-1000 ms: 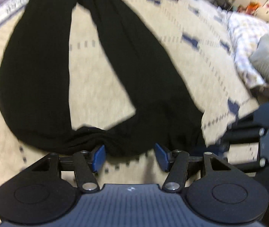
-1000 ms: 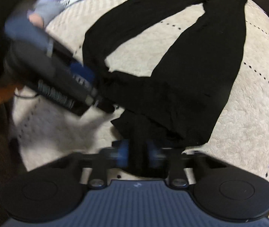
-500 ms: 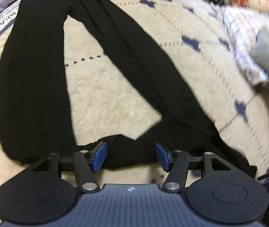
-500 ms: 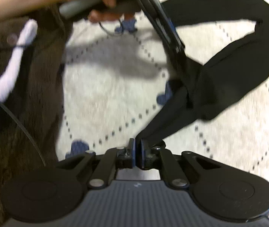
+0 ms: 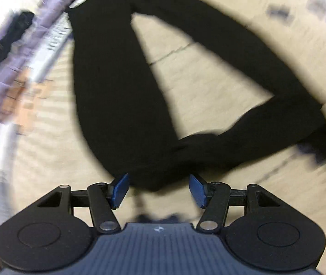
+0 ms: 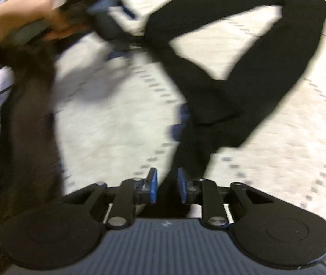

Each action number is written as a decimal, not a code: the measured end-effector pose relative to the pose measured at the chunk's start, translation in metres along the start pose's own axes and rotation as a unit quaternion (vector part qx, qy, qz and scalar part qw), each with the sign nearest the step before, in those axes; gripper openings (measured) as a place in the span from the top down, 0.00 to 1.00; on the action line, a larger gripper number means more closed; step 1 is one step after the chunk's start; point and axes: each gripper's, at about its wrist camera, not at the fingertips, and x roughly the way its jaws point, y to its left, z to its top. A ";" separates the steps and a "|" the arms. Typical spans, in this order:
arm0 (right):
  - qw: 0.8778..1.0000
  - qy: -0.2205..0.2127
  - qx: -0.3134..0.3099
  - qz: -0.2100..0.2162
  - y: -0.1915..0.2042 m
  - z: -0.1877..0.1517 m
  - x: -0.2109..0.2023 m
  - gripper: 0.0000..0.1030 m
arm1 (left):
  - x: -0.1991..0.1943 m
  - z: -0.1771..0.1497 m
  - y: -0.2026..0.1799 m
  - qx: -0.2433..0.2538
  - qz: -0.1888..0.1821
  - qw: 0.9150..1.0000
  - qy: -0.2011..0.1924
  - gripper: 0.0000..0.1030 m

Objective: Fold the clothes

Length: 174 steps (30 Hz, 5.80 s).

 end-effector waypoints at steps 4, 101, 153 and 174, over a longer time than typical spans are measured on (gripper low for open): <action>0.999 0.035 0.025 -0.009 -0.012 -0.010 0.017 0.60 | -0.001 0.018 -0.019 -0.012 -0.059 0.997 -0.043 0.38; 0.978 0.042 0.189 -0.081 -0.027 -0.056 -0.009 0.95 | -0.016 -0.040 -0.152 -0.053 -0.266 0.962 -0.037 0.43; 0.949 0.072 0.302 -0.065 -0.126 -0.105 0.005 0.98 | 0.015 -0.010 -0.270 0.305 -0.304 0.889 -0.157 0.96; 0.957 0.099 0.267 0.059 -0.039 -0.112 -0.009 0.99 | -0.041 -0.080 -0.214 0.317 -0.348 0.878 -0.087 0.96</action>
